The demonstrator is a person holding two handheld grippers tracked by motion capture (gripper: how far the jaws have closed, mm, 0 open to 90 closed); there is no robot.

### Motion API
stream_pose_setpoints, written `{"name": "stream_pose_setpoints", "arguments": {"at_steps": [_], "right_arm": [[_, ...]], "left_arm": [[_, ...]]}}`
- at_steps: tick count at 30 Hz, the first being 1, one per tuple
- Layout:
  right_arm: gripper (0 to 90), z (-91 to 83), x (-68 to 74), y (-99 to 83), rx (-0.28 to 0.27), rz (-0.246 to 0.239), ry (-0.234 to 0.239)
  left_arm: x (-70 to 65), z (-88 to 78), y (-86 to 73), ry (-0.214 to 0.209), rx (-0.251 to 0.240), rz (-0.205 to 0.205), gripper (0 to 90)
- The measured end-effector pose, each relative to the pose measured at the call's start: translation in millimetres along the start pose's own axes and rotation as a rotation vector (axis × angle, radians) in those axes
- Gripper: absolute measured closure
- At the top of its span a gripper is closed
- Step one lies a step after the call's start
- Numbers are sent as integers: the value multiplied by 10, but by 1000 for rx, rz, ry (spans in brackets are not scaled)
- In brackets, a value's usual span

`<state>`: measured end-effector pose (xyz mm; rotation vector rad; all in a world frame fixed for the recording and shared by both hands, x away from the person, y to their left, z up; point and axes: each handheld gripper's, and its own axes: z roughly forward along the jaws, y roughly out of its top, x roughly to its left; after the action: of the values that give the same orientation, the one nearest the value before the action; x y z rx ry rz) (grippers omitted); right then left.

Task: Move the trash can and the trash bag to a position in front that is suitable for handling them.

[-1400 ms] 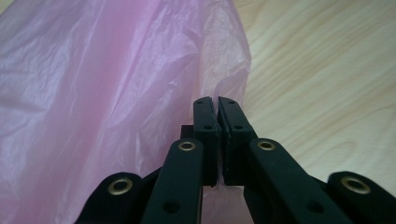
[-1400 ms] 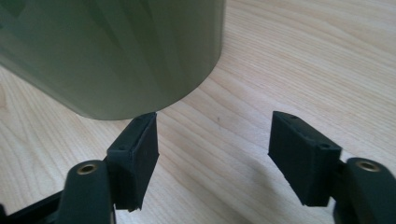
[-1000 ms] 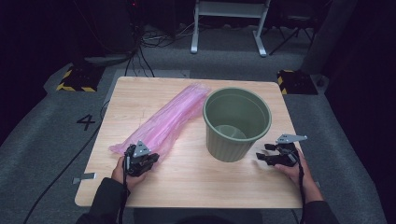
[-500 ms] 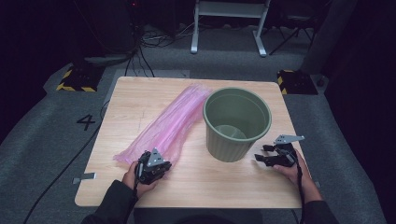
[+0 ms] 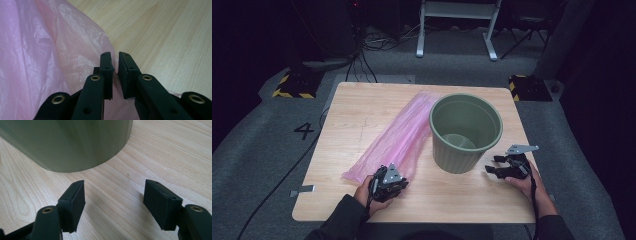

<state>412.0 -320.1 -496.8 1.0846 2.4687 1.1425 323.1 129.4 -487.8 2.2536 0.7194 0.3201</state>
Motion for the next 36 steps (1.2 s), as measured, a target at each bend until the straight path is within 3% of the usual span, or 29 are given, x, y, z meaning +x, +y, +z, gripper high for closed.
{"name": "stream_pose_setpoints", "arguments": {"at_steps": [5, 11, 15, 20, 22, 25, 28, 31, 34, 36], "right_arm": [[339, 0, 0, -4, -2, 0, 0], [338, 0, -2, -5, -4, 2, 1], [336, 1, 1, -5, -6, 4, 0], [336, -1, -5, -10, -7, 4, 4], [336, -3, -5, -12, -8, 2, 4], [336, -5, -6, -15, -10, 5, 4], [336, -5, -6, -15, -10, 5, 4], [336, -6, -3, -16, -9, 1, 3], [336, -10, -2, -22, -9, 1, 2], [336, -12, -2, -31, -15, -1, 2]], "left_arm": [[-85, 31, 24, -16, 3, 11, 810], [-168, 85, 58, -47, -3, 37, 875], [-257, 145, 104, -65, 5, 75, 859], [-311, 104, 129, -55, -4, 81, 499], [-341, 53, 130, -31, 2, 80, 361], [-367, -26, 118, -2, -6, 82, 254], [-358, -82, 117, 31, -10, 65, 192], [-323, -171, 125, 16, -45, 56, 177], [-294, -275, 144, 38, -73, 89, 171], [-243, -358, 148, 48, -115, 88, 197]]}}
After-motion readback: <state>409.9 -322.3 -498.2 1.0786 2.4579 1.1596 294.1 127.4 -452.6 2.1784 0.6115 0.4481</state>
